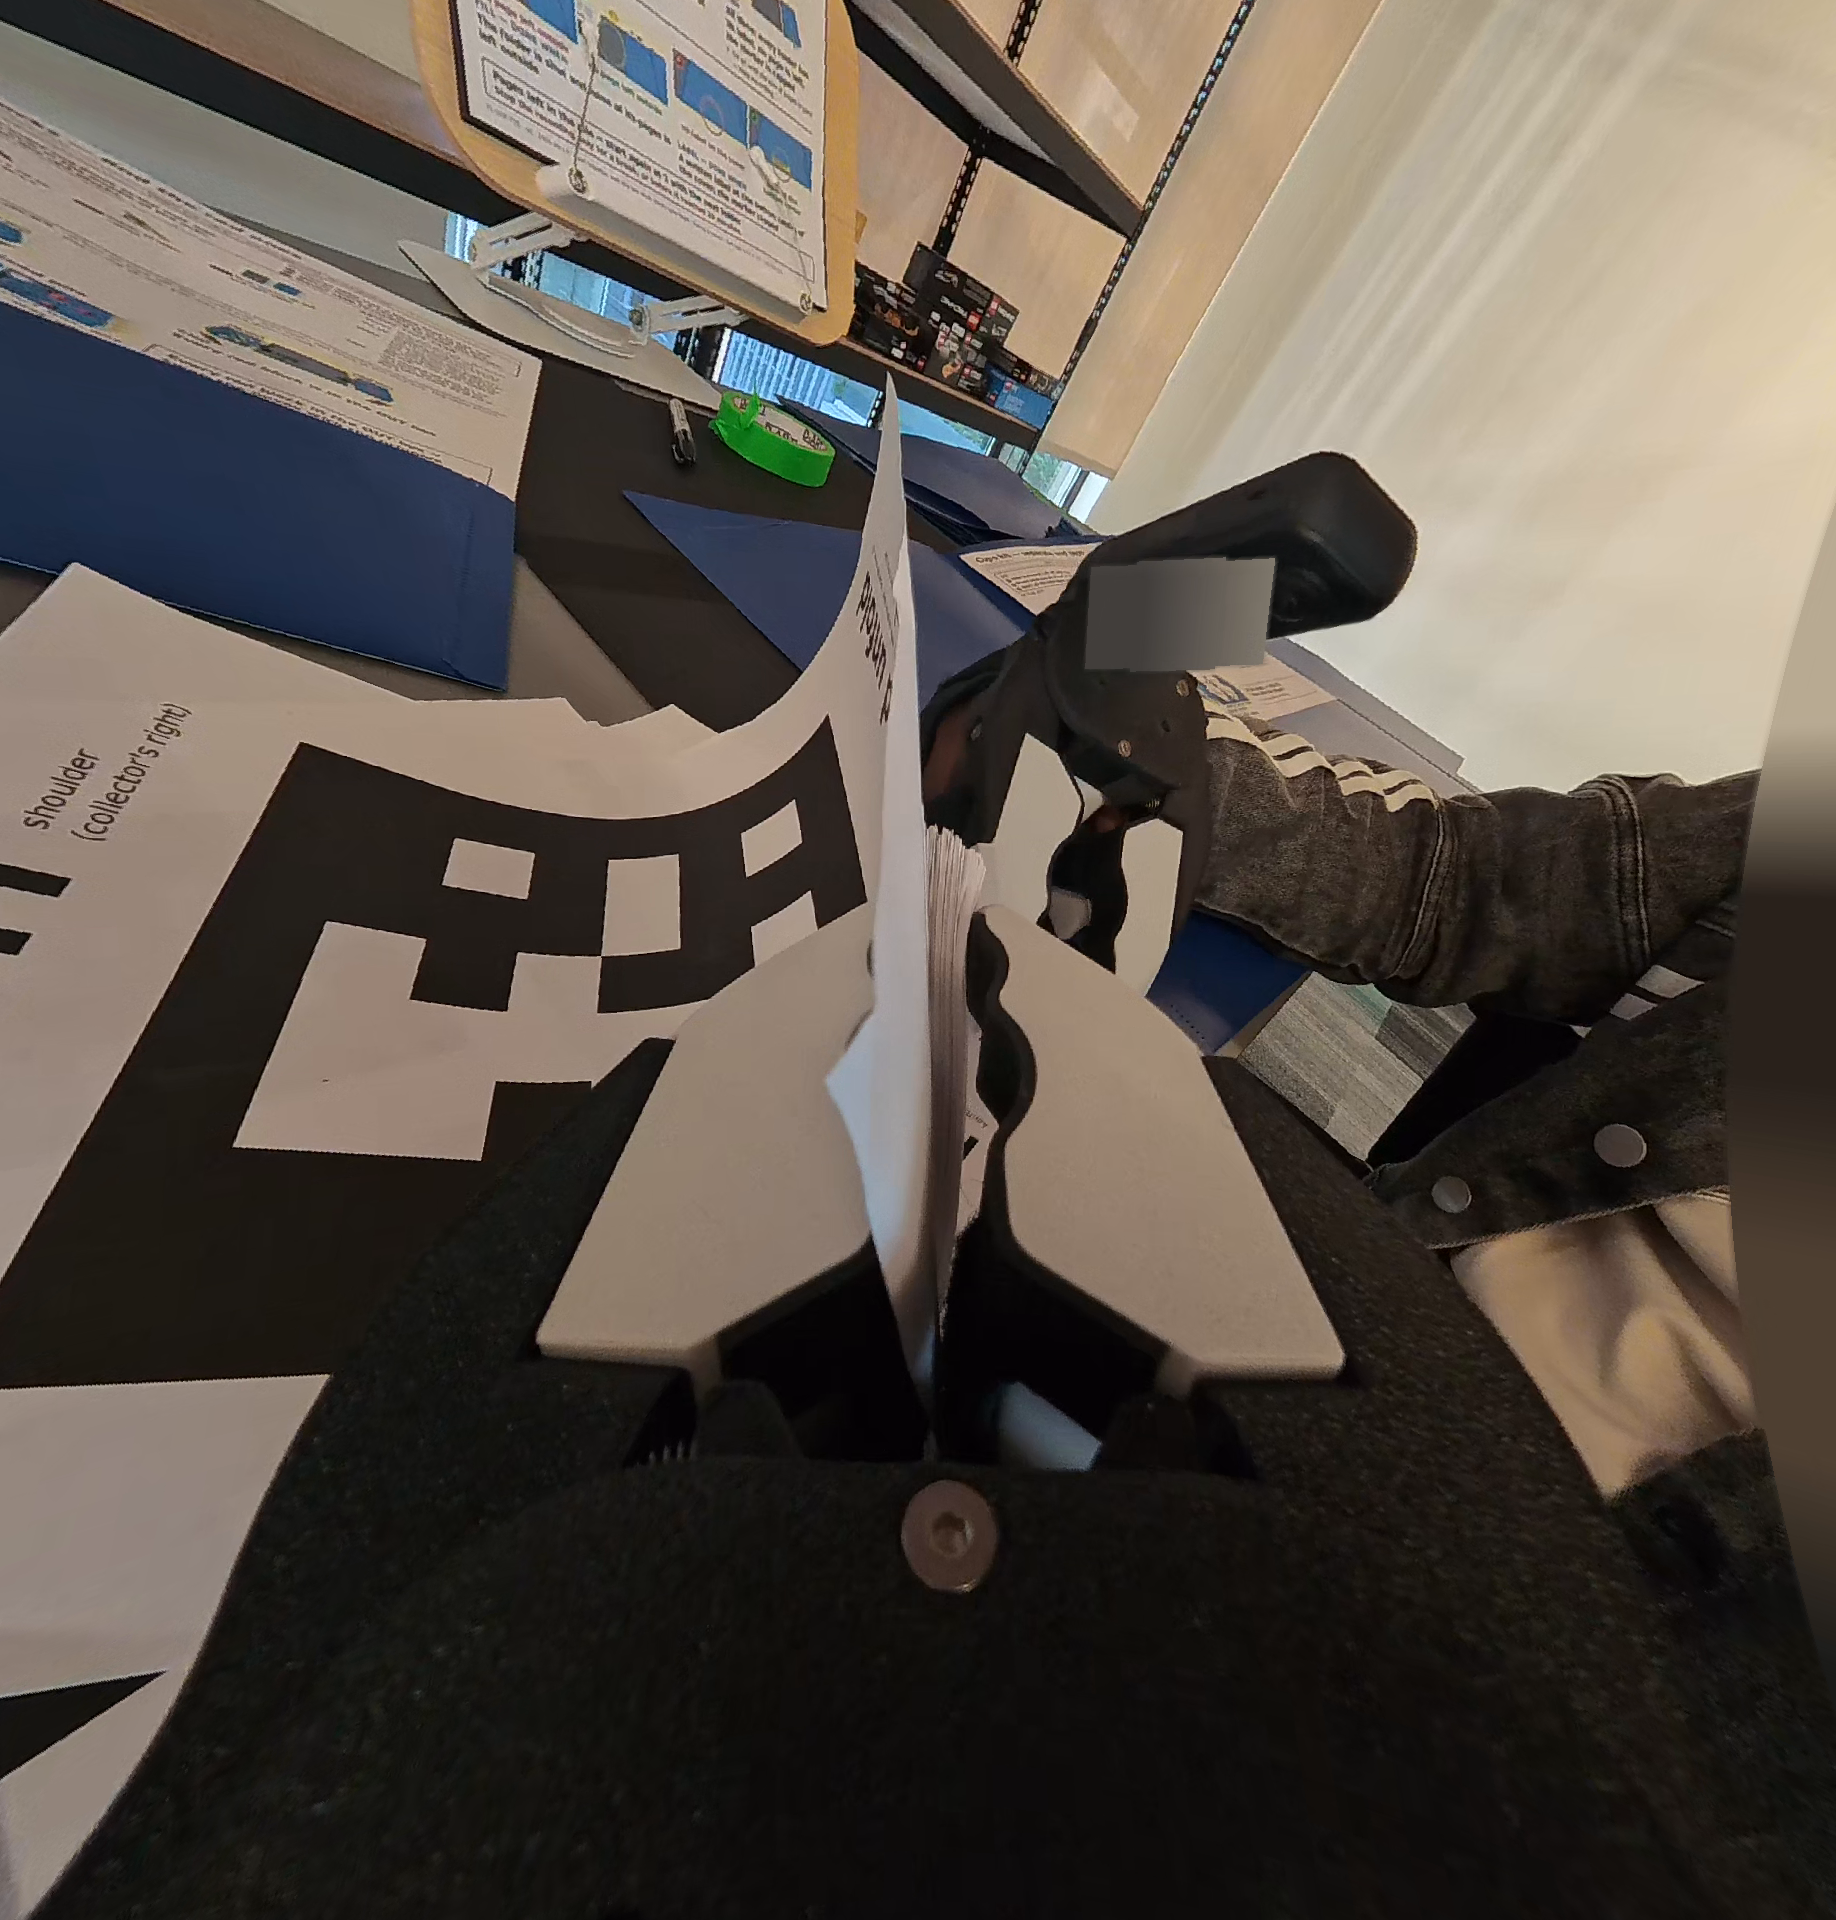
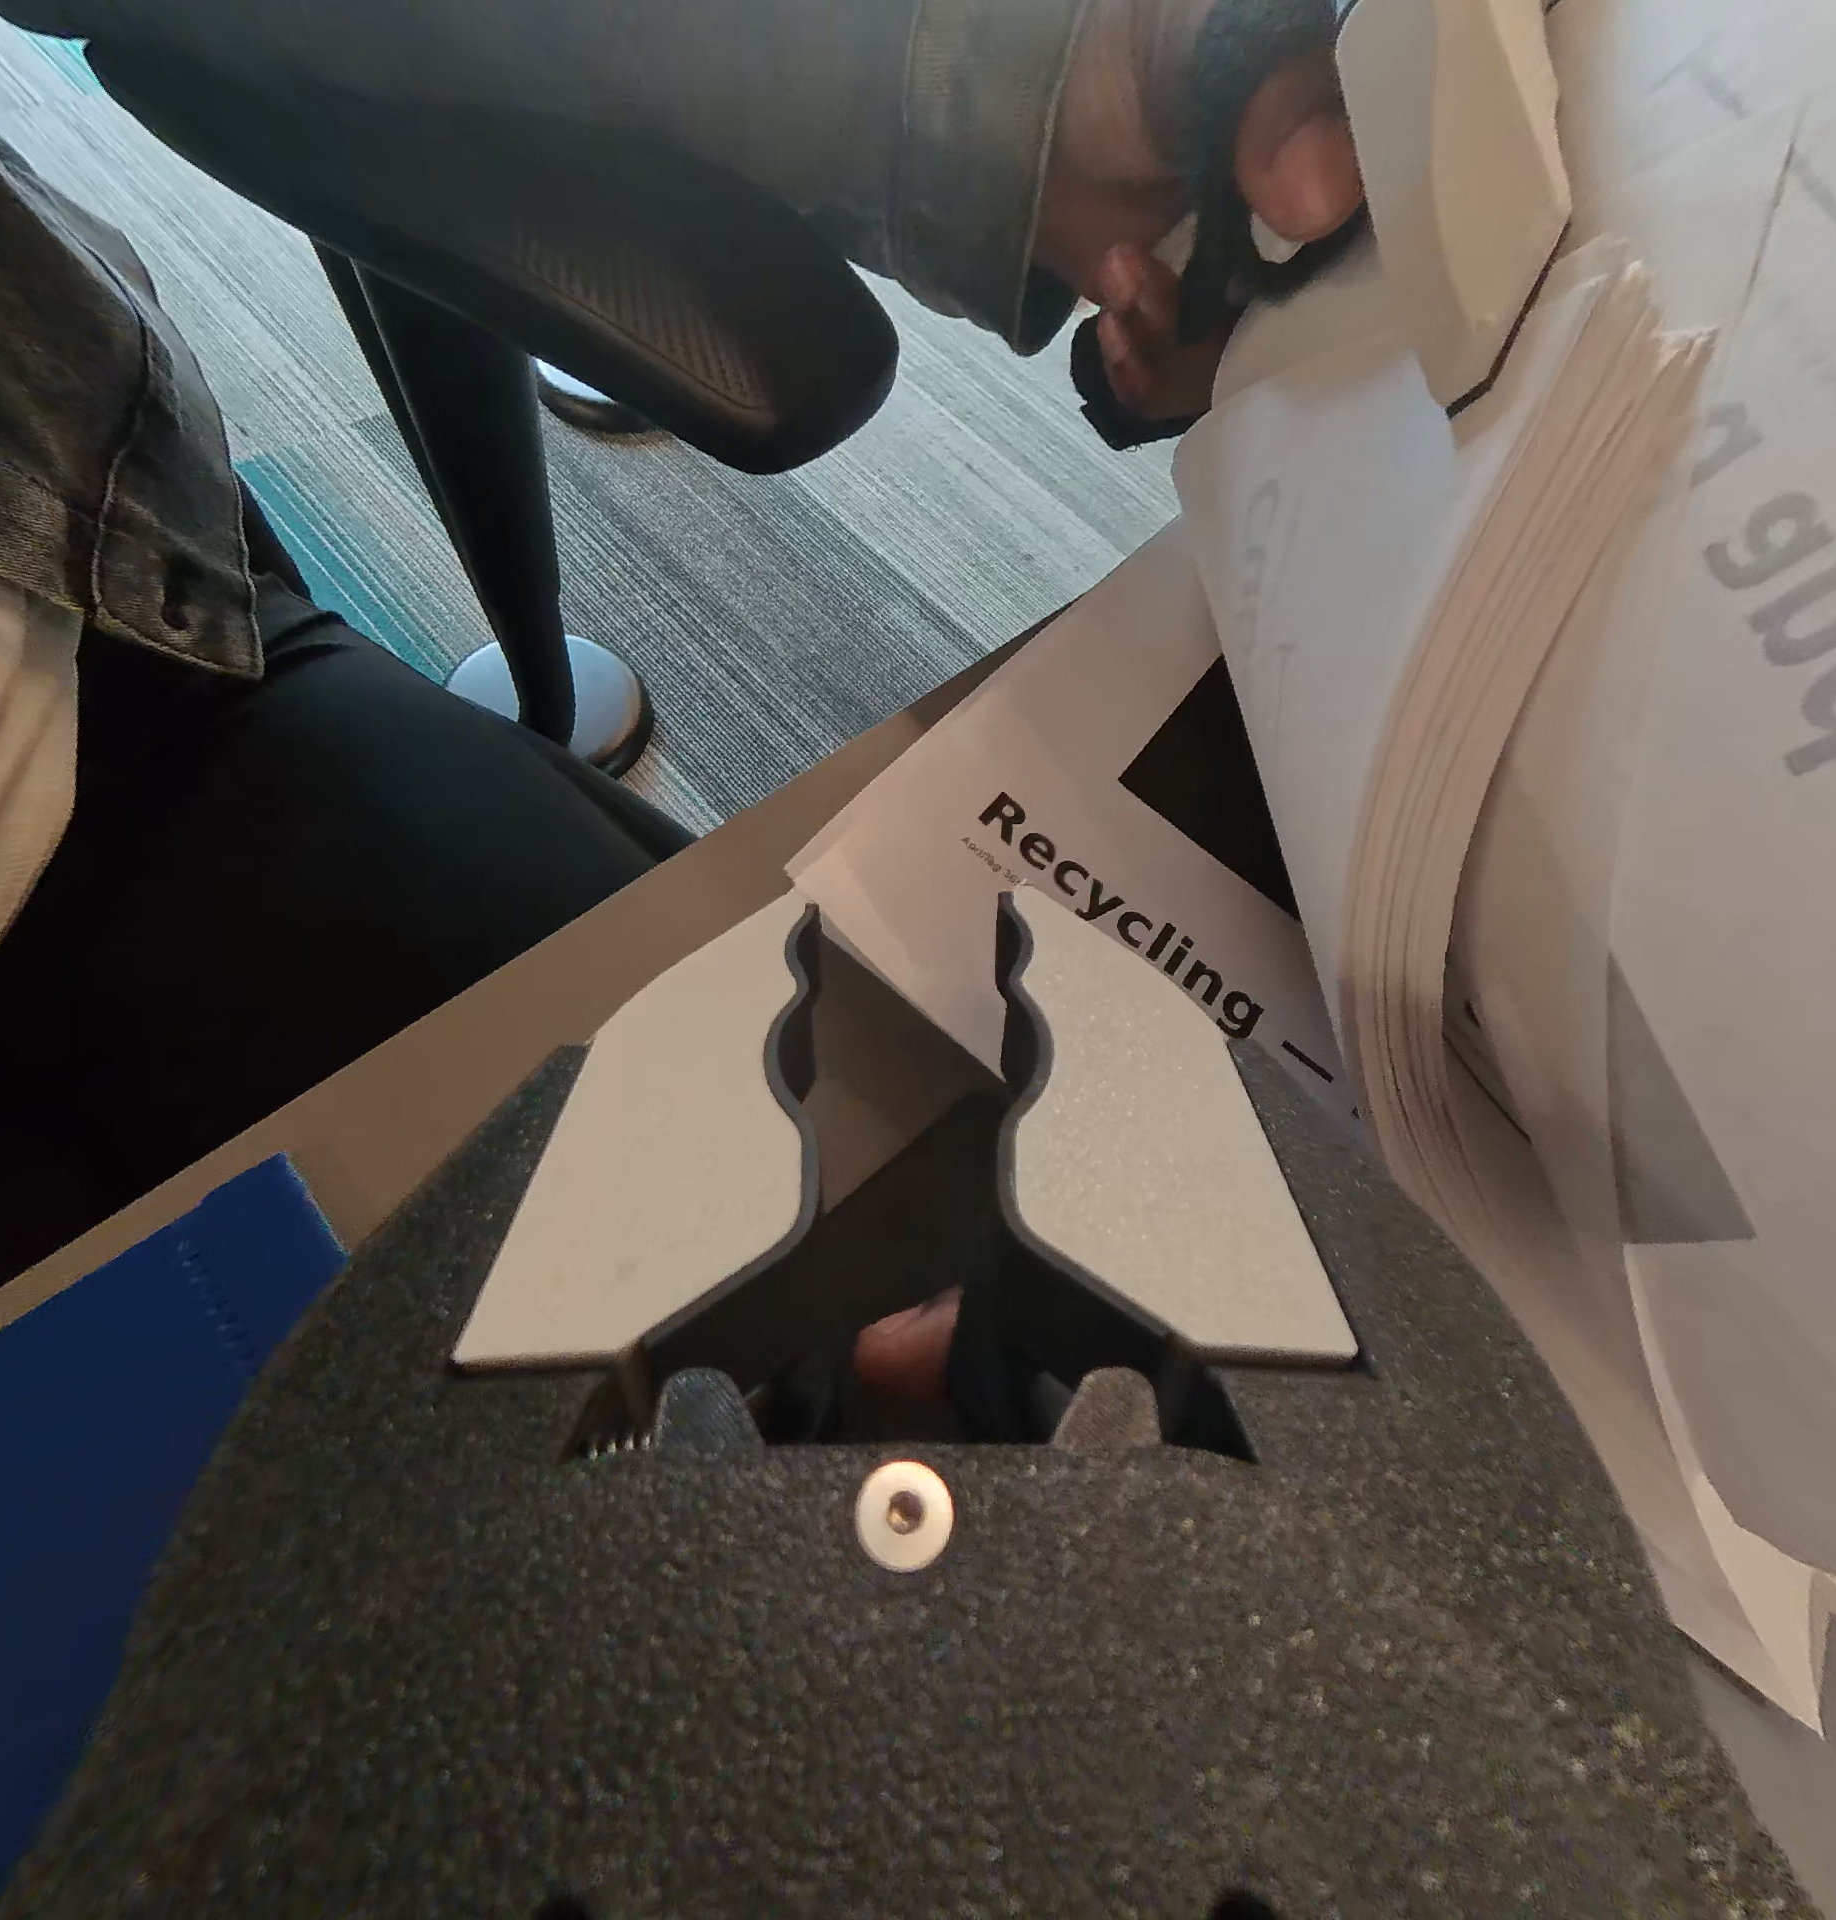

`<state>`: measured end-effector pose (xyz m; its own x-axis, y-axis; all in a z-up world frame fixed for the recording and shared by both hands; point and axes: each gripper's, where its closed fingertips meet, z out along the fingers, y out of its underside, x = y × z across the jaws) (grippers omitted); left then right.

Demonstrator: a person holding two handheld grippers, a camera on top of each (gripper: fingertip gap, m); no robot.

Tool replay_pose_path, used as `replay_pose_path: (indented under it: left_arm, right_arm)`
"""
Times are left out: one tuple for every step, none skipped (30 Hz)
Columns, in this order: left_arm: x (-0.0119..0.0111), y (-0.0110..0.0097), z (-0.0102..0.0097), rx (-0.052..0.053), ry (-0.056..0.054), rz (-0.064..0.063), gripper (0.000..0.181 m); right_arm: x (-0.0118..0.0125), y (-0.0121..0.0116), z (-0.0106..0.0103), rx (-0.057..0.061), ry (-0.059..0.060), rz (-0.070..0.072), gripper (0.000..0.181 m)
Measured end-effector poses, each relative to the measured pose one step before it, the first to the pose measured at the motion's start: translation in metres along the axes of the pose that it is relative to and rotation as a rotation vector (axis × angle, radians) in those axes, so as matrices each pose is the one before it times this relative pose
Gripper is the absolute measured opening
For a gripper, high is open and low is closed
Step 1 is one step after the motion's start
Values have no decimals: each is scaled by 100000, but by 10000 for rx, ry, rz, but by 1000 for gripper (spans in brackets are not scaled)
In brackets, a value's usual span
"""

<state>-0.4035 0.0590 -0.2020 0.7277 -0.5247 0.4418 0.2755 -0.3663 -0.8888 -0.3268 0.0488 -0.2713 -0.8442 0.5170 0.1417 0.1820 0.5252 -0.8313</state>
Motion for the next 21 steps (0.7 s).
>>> replay_pose_path:
  left_arm:
    - [10,2,-1,-2,5,-5,15]
    - [-3,8,7,-2,4,-2,15]
    - [3,1,0,-1,2,-1,15]
    - [4,0,0,0,2,-1,14]
    - [4,-3,7,0,4,-6,14]
    - [-6,6,-5,0,2,-4,14]
    - [-1,-2,1,2,0,1,14]
    - [-2,-3,2,3,-2,0,14]
    - [-5,-4,8,1,0,-1,14]
    - [-4,-5,-5,2,1,-3,14]
    - [2,-1,0,1,1,-1,14]
    - [11,7,4,-3,3,0,14]
    - [-4,7,8,-2,3,-2,14]
    - [0,-2,-7,-1,2,-6,14]
    - [4,1,0,0,1,-3,14]
    - [3,-5,5,-1,-4,6,14]
    - [1,-5,-1,2,-7,9,14]
    - [-5,1,-1,-1,-2,5,14]
    - [1,-1,6,-2,3,-4,14]
    - [6,9,1,0,4,-7,14]
    - [-1,-4,8,0,1,-4,14]
  right_arm:
    - [125,-42,-36,38,60,54,31]
    - [151,-108,-96,102,81,54,29]
    - [201,-172,-129,153,116,27,27]
    - [278,-207,-153,184,174,-13,25]
    - [233,-189,-134,175,160,-41,23]
    - [168,-157,-105,135,126,-65,22]
    - [176,-79,-41,77,145,-92,21]
    - [207,-31,-4,31,174,-123,21]
    - [115,-22,18,20,124,-152,20]
    - [27,-39,37,21,73,-146,20]
    - [-131,-26,24,13,-38,-119,18]
    - [-382,-11,28,-19,-232,-67,16]
    - [-468,38,54,-64,-315,16,11]
    - [-316,83,84,-99,-227,58,10]
    - [-205,94,90,-101,-139,10,11]
    - [-134,100,99,-102,-69,-32,14]
    - [-116,119,105,-112,-47,-60,17]
    - [-85,116,101,-111,-22,-66,17]
    - [-79,115,92,-104,-22,-61,17]
    - [-103,90,87,-87,-40,-62,16]
    - [-133,92,72,-84,-61,-72,15]
